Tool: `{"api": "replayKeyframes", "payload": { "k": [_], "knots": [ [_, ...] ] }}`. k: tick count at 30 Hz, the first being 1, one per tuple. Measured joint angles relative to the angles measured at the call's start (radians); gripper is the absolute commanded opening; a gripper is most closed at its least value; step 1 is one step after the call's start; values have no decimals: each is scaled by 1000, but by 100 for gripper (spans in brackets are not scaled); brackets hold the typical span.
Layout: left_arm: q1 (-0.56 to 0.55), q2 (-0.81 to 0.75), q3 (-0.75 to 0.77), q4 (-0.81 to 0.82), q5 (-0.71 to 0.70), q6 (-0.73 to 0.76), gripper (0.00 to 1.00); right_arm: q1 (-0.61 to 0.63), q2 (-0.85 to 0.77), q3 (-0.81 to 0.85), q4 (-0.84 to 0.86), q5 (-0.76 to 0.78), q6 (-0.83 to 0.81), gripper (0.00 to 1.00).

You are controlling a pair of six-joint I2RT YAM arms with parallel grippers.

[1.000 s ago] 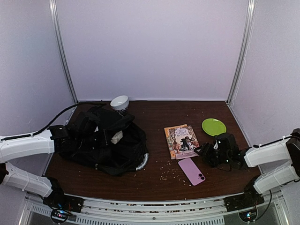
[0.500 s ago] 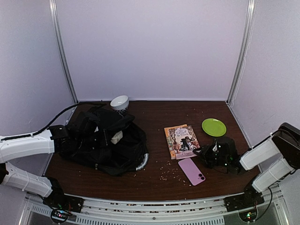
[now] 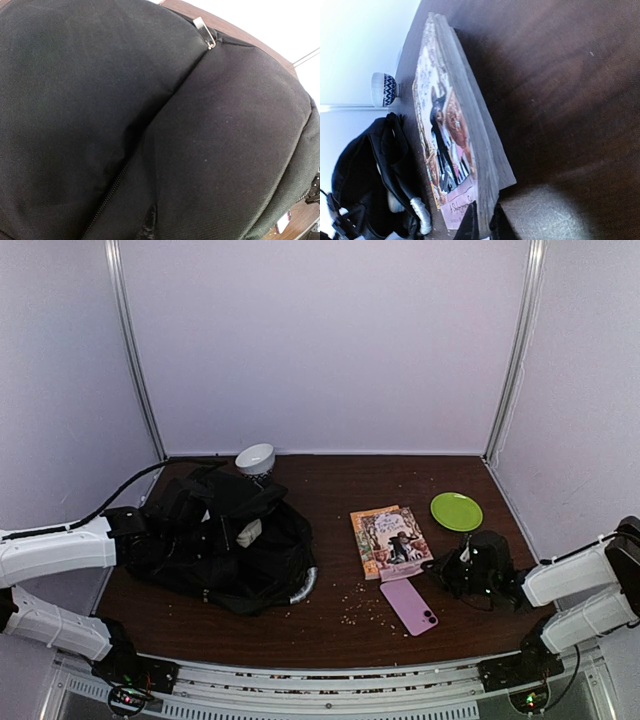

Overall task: Pack the student bag
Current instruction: Pick up the book from the center of the board, then place the book in the student bag.

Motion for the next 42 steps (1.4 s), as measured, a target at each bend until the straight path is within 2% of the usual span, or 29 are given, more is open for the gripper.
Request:
{"api": "replayKeyframes", "payload": {
  "k": [4, 7, 11, 15, 18, 25, 32, 36, 42],
  "knots": [
    [0, 0, 0, -1, 0, 0, 0, 0, -73, 21, -88, 19, -40, 0],
    [0, -6, 0, -4, -1, 0, 0, 1, -185, 66, -214, 47, -94, 0],
    [0, -19, 2, -13, -10, 5, 0, 13, -356, 161, -383, 82, -196, 0],
    [0, -31, 19, -37, -19, 17, 0, 48, -411, 273, -496, 65, -303, 0],
    [0, -51, 28, -60, -25, 29, 0, 86, -387, 339, -535, -11, -354, 0],
    [1, -107, 37, -93, -28, 67, 0, 249, -272, 377, -524, -202, -366, 0],
    [6, -155, 37, -108, -14, 114, 0, 365, -89, 528, -381, -347, -337, 0],
    [6, -182, 37, -114, -7, 128, 0, 381, -16, 549, -285, -391, -301, 0],
    [6, -192, 37, -122, -13, 131, 0, 382, -47, 549, -326, -361, -311, 0]
  ]
}}
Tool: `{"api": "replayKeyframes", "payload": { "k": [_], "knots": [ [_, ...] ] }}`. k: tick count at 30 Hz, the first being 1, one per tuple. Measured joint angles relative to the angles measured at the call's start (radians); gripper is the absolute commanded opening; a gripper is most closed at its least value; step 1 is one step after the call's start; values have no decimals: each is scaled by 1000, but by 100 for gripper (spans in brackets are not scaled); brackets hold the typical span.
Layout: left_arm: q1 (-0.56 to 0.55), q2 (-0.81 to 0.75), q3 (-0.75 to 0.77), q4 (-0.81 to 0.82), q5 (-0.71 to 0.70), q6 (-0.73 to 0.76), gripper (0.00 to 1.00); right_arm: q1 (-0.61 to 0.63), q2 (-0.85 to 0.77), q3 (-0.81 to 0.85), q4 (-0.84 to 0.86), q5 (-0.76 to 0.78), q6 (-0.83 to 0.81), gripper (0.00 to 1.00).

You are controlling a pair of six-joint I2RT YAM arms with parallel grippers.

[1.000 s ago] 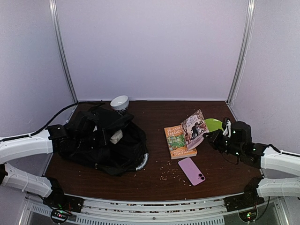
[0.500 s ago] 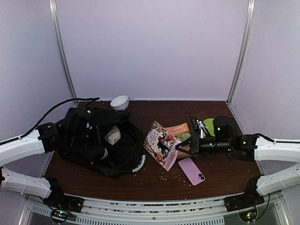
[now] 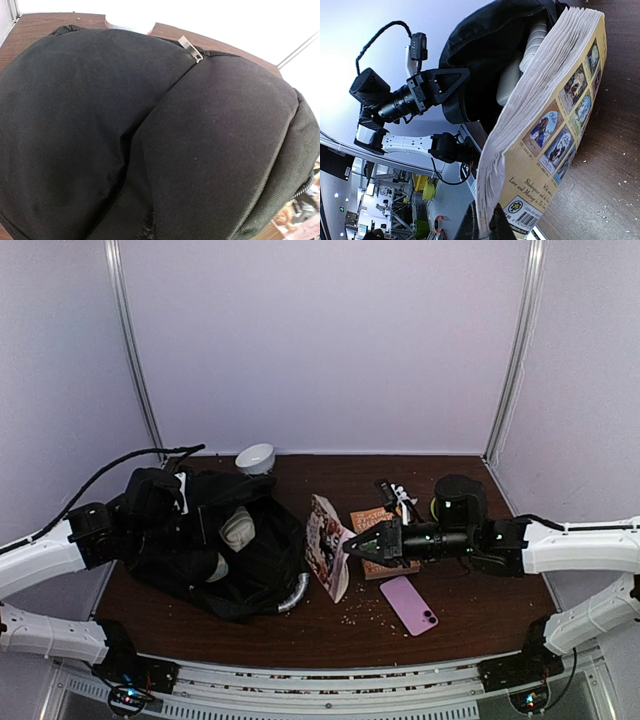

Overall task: Pack the student bag
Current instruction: Place the book in the student bag.

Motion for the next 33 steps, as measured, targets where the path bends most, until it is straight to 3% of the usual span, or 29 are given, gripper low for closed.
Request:
{"api": "replayKeyframes", "payload": {
  "k": [8, 13, 25, 33],
  "knots": [
    [-3, 59, 0, 14, -15, -3, 0, 0, -154, -3, -97, 27, -33, 0],
    [-3, 103, 18, 36, -15, 0, 0, 0, -189, -57, -16, 13, 5, 0],
    [0, 61, -18, 139, 51, 39, 0, 2, 39, -98, 213, -23, 138, 0],
    [0, 44, -42, 171, 96, 56, 0, 10, 216, -69, 480, -69, 281, 0]
  ]
}}
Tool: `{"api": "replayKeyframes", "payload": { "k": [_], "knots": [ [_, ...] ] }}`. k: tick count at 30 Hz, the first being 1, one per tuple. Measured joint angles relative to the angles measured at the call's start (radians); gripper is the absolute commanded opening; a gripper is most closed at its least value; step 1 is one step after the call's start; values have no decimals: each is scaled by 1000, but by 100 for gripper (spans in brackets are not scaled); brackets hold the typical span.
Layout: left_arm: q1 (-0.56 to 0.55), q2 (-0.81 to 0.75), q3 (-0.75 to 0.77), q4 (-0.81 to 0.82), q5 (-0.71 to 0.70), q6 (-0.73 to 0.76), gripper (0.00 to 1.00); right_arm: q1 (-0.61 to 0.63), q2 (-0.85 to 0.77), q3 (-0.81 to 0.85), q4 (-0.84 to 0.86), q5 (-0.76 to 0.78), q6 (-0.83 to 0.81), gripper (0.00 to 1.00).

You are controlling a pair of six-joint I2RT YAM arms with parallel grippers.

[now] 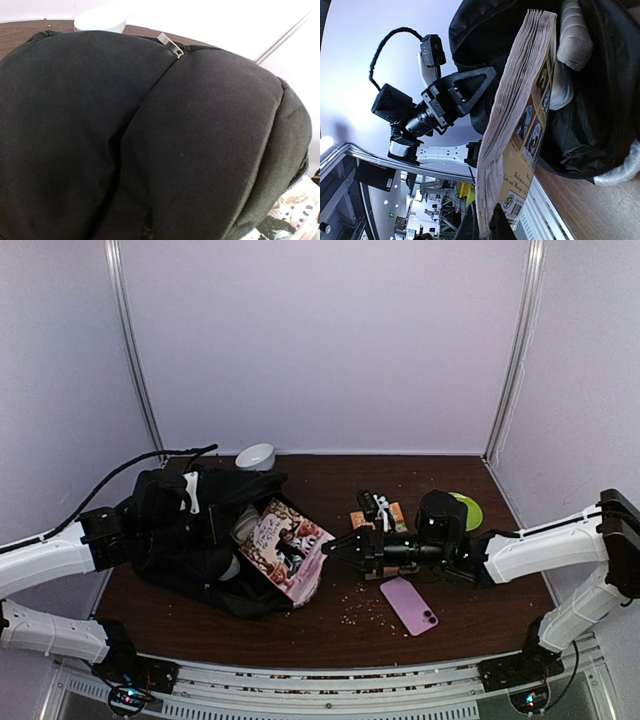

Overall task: Pack the student bag
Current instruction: Place the book in the student bag.

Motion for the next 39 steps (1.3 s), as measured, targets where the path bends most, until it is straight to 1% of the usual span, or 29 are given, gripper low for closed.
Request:
{"api": "replayKeyframes", "payload": {
  "k": [8, 17, 21, 27, 34, 39],
  "knots": [
    [0, -36, -9, 3, 18, 8, 0, 20, 68, 64, 109, -27, 53, 0],
    [0, -67, -10, 3, 34, 8, 0, 20, 196, 145, 115, -24, 78, 0],
    [0, -77, -15, 4, 52, 6, 0, 20, 274, 200, 110, -20, 92, 0],
    [0, -89, -38, 19, 67, -16, 0, 20, 399, 339, 92, 10, 116, 0],
    [-3, -154, -95, 42, 60, -81, 0, 20, 538, 506, 3, 87, 127, 0],
    [-19, -173, -119, 51, 38, -121, 0, 21, 628, 595, -46, 127, 144, 0]
  ]
}}
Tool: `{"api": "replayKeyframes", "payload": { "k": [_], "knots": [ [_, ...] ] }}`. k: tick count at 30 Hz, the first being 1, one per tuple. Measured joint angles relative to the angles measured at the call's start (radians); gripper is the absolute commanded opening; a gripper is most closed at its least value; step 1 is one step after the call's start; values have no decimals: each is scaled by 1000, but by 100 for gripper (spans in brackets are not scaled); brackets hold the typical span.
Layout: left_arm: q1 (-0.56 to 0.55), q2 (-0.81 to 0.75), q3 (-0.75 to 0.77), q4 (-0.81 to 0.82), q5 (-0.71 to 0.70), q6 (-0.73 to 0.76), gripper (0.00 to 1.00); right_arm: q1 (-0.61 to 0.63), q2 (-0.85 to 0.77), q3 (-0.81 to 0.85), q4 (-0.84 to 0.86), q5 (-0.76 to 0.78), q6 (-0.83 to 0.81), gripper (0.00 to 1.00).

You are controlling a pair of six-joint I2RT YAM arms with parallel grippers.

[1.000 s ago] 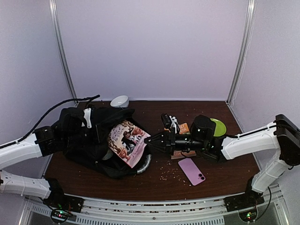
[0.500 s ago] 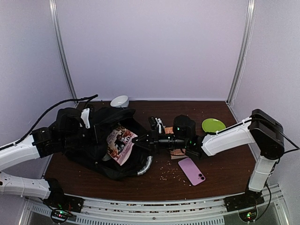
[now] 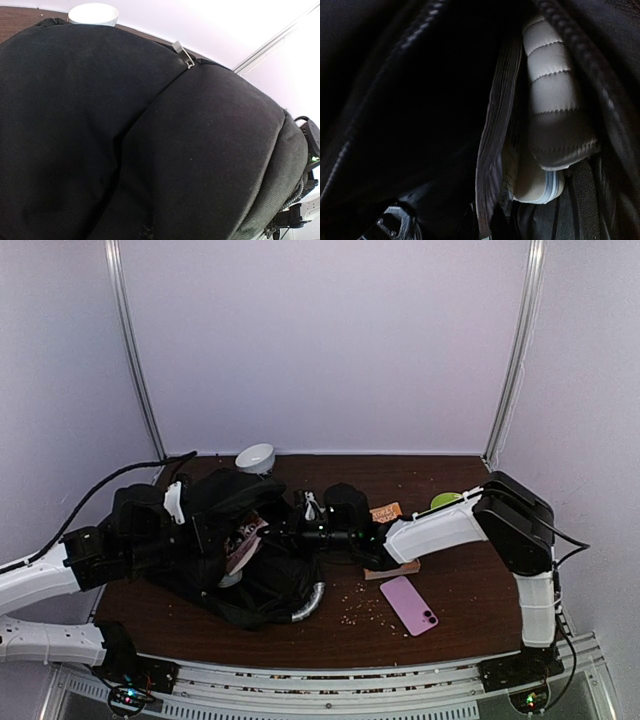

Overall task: Pack the student bag
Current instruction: Place the book in the student bag.

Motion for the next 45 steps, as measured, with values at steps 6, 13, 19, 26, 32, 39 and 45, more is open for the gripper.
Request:
{"api": "replayKeyframes", "payload": {
  "k": [6, 13, 19, 26, 32, 39, 45],
  "knots": [
    [-31, -3, -15, 6, -49, -36, 0, 6, 115, 168, -105, 42, 8, 0],
    [-46, -4, -26, 19, -105, -71, 0, 10, 146, 267, -211, 49, -14, 39],
    [-56, -12, -26, 2, -136, -74, 0, 10, 82, 171, -253, 47, -61, 55],
    [-58, -6, -21, 2, -152, -66, 0, 9, -56, 66, -309, 53, -105, 45],
    [-58, 24, 3, -2, -158, -62, 0, 17, -75, 37, -282, 85, -85, 32],
    [-58, 71, 49, -29, -159, -56, 0, 47, -10, 90, -212, 127, -37, 22],
    [-58, 75, 53, -32, -153, -56, 0, 60, 77, 192, -213, 161, -7, 12]
  ]
}}
